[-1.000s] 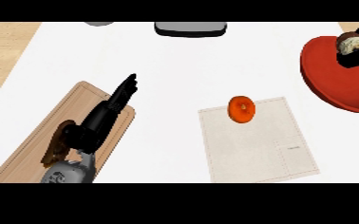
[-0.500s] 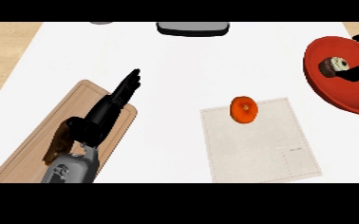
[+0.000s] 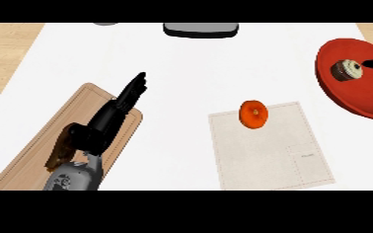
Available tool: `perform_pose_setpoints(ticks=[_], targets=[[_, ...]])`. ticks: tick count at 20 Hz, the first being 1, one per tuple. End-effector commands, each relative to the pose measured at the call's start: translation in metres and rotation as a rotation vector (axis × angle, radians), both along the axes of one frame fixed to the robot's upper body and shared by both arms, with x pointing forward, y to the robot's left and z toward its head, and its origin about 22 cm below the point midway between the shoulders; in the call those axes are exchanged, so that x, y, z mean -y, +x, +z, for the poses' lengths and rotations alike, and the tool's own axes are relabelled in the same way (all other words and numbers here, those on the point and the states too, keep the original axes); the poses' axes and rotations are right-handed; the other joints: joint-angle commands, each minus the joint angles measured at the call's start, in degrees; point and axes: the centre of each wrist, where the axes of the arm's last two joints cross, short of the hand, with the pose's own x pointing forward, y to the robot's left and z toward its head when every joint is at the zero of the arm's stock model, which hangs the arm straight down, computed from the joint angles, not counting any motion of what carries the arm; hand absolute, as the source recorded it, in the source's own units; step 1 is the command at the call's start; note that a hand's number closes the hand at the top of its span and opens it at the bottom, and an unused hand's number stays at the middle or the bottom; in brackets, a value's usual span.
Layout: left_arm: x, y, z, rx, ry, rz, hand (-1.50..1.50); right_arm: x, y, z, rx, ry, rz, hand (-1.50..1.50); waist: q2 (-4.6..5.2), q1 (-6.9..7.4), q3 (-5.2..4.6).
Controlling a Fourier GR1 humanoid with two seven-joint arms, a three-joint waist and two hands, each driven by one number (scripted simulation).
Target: Pick the cupcake from the placemat and place it in the bowl
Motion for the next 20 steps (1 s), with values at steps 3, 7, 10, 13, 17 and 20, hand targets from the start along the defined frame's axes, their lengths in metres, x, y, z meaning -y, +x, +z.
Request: perform_pose_setpoints(ticks=[3, 7, 10, 13, 17, 20], targets=[[0.008, 0.003, -0.002, -0.004, 0.003, 0.02, 0.0, 0.03, -0.018, 0.011, 0.168, 0.152, -0.135, -1.5, 0.07, -0.49, 0.01], [0.005, 0.001, -0.003, 0.004, 0.005, 0.0, 0.0, 0.078, -0.06, 0.023, 0.196, 0.216, -0.179, -1.5, -0.04, -1.04, 0.01], [-0.005, 0.007, -0.005, -0.001, 0.005, 0.035, 0.0, 0.099, -0.09, 0.008, 0.268, 0.249, -0.213, -1.5, -0.12, -1.61, 0.03], [0.002, -0.008, -0.003, -0.029, -0.011, 0.02, 0.0, 0.124, -0.127, 0.005, 0.276, 0.236, -0.266, -1.5, -0.24, -1.11, 0.09], [-0.007, -0.009, -0.005, 0.0, -0.016, 0.028, 0.0, 0.15, -0.179, -0.002, 0.309, 0.27, -0.243, -1.5, -0.25, -1.46, 0.17], [-0.008, 0.001, -0.006, -0.008, 0.01, 0.021, 0.0, 0.158, -0.202, -0.01, 0.274, 0.277, -0.208, -1.5, -0.07, -1.69, 0.21]])
